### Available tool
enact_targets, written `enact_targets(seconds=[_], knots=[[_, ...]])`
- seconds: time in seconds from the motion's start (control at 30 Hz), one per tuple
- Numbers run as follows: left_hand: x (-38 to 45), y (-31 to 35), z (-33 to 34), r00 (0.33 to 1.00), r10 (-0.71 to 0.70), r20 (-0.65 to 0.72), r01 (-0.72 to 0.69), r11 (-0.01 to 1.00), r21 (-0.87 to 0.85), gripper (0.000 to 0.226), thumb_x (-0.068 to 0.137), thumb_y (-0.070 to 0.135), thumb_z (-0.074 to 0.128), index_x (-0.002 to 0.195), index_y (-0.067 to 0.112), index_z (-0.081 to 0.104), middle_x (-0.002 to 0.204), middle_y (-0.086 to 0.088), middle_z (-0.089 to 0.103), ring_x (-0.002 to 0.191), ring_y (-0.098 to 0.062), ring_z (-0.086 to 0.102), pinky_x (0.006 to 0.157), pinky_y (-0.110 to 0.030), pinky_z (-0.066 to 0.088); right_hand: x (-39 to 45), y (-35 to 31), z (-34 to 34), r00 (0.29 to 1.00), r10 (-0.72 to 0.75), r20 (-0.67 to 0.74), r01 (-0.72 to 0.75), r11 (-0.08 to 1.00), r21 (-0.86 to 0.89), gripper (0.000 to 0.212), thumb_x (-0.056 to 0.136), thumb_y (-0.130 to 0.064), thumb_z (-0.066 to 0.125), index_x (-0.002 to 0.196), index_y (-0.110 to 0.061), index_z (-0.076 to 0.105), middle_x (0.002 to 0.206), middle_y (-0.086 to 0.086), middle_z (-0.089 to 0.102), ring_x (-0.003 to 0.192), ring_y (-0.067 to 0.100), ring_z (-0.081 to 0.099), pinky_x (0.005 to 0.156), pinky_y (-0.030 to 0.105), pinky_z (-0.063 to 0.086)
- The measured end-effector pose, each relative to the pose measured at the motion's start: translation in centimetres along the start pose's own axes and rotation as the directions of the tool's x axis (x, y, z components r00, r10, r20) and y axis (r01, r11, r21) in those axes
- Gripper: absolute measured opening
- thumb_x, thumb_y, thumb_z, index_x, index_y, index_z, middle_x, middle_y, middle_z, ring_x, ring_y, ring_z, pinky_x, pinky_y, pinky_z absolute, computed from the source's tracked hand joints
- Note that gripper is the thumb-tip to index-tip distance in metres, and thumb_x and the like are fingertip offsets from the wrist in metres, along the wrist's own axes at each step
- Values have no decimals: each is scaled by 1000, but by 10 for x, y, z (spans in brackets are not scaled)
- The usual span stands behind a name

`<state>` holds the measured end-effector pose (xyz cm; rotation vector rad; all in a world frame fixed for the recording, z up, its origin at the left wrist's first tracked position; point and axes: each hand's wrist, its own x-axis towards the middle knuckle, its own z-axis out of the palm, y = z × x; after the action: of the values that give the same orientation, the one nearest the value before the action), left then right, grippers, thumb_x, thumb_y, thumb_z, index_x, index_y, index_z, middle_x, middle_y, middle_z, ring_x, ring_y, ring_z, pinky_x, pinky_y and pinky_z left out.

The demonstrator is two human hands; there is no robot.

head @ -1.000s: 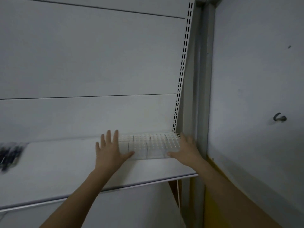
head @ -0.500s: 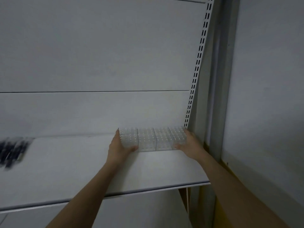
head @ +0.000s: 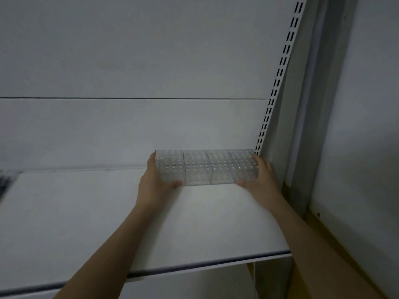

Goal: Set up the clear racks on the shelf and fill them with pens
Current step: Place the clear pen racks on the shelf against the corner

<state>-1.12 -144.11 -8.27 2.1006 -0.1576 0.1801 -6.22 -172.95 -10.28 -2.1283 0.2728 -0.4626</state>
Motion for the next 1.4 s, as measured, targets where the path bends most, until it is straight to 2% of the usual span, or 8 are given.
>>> enact_targets(seconds=[0.07,0.63,0.77,0.83,0.97,1.07,1.23,1.4], knots=[[2,-5,1,1000,6,-8,-6,1000,-17,96,71,17,85,148,28,30,134,2,60,122,-28,56,95,-33,41,2,2,0,1000,0,-8,0,1000,4,97,75,-20,86,152,-33,30,149,-1,31,131,20,41,113,44,36],[5,-10,2,998,60,7,-60,998,7,100,71,18,86,150,27,26,142,4,53,127,-22,53,99,-28,37,-1,0,1,997,-71,-38,70,997,-18,93,74,-15,87,149,-27,35,148,-6,27,128,10,36,110,28,31],[-4,5,0,999,35,-22,-34,998,44,100,70,15,87,150,22,27,134,6,53,126,-22,54,95,-23,35,-3,0,-1,994,-105,-4,105,994,-12,89,77,-17,84,150,-26,33,151,-7,21,129,7,32,110,24,29],[-13,15,-1,999,19,-47,-16,997,72,95,69,11,86,147,19,33,127,8,50,124,-20,53,93,-23,33,-5,-2,-3,993,-113,18,113,994,5,88,78,-18,83,149,-25,33,153,-5,18,136,13,31,115,30,29],[-33,24,-7,999,-21,-44,28,988,151,108,70,25,88,154,18,21,152,6,36,139,-14,35,112,-31,30,-13,-12,-8,990,-142,-21,140,988,-63,74,87,-34,70,149,-22,32,154,-9,19,141,22,29,117,49,32],[-50,27,-20,996,-26,-90,51,957,284,99,83,46,74,157,17,14,163,-4,21,149,-22,22,121,-42,23,-18,-35,-14,957,-280,-77,265,949,-169,57,95,-29,60,147,-16,39,153,3,33,140,23,33,117,44,31],[-78,36,-57,996,4,-93,48,836,546,79,95,62,43,156,20,18,163,-4,22,151,-21,16,122,-48,19,-33,-103,6,883,-414,222,448,885,-128,49,100,-31,52,147,-20,44,147,0,47,134,18,39,111,32,32],[-98,43,-117,988,0,-151,101,744,660,74,94,68,34,154,24,26,161,0,30,148,-20,25,119,-48,25,-63,-176,46,750,-412,518,550,823,-143,52,100,-45,46,147,-24,42,151,-4,43,136,19,37,112,37,33]])
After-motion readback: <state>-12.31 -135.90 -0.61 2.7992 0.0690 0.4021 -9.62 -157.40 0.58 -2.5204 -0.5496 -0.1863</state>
